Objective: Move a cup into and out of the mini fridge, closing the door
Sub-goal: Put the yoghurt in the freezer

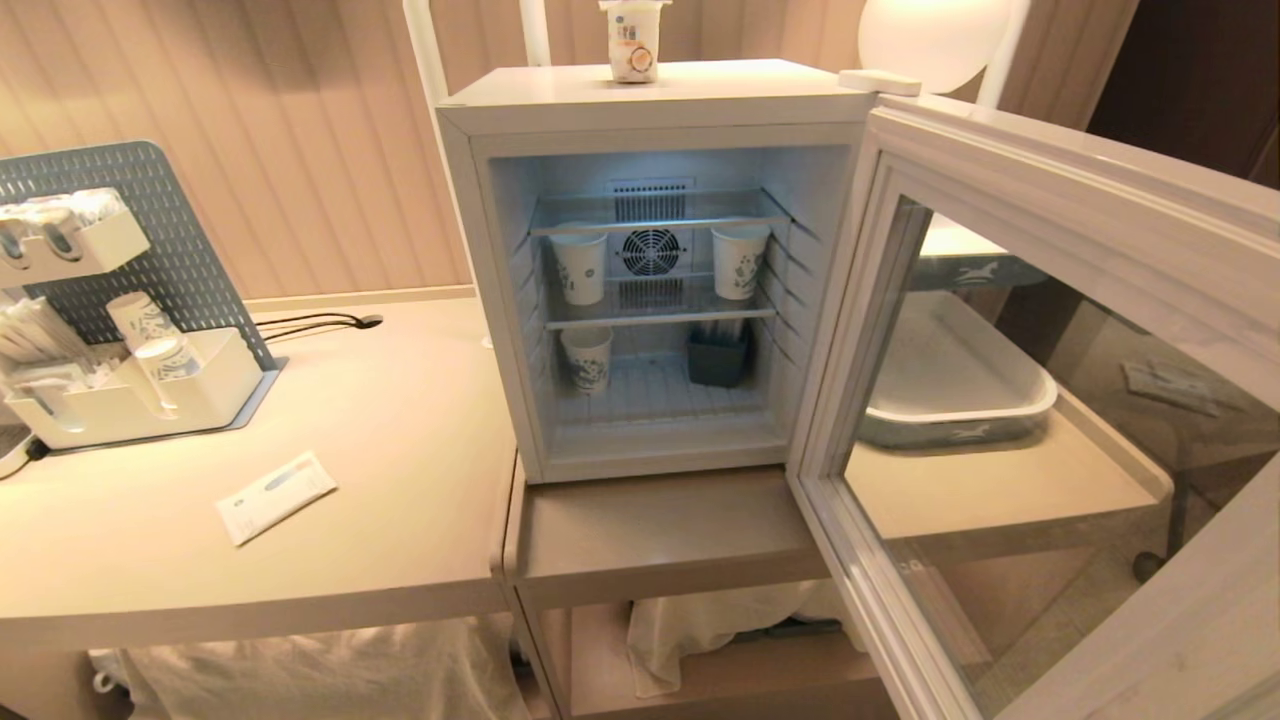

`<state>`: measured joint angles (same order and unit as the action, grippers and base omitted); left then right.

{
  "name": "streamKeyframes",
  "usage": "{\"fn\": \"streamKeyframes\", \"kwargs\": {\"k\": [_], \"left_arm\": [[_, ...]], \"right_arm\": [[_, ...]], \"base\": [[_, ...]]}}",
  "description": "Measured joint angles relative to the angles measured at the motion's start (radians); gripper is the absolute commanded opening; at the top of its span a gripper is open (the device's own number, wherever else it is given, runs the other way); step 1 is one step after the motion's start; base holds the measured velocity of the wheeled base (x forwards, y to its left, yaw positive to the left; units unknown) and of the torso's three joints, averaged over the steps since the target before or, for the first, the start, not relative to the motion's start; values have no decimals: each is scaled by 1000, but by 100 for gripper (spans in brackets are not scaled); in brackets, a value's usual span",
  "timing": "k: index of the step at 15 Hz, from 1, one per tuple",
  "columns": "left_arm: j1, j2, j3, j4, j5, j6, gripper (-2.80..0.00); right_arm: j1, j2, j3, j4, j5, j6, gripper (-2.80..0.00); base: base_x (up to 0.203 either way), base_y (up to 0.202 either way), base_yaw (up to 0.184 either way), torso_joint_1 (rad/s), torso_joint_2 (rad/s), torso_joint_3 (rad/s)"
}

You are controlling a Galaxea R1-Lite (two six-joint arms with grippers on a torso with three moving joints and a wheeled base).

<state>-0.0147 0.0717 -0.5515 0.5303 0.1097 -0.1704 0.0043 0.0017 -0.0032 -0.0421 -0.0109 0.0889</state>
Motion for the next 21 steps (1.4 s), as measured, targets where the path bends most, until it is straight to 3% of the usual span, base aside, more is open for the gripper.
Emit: {"fn": "streamKeyframes", "kwargs": {"k": [3,5,7,11,21], "left_arm": [[10,-51,372,-360,-44,88,-280],[13,-65,505,-501,-85,166,-280],[14,-70,540,-510,-108,221,-280],[15,-73,551,-517,-104,196,-280],[15,-73,552,-513,-105,207,-280]], "right_arm": [[0,0,0,0,1,0,-280],[0,0,0,0,0,0,-280],[0,0,0,0,0,1,-280],[0,0,0,1,0,1,-280],[0,0,-1,1,0,1,-280]], "base": [[0,0,0,0,0,0],[0,0,0,0,0,0],[0,0,0,0,0,0],[-16,0,-1,1,2,0],[-186,0,1,2,3,4]]}}
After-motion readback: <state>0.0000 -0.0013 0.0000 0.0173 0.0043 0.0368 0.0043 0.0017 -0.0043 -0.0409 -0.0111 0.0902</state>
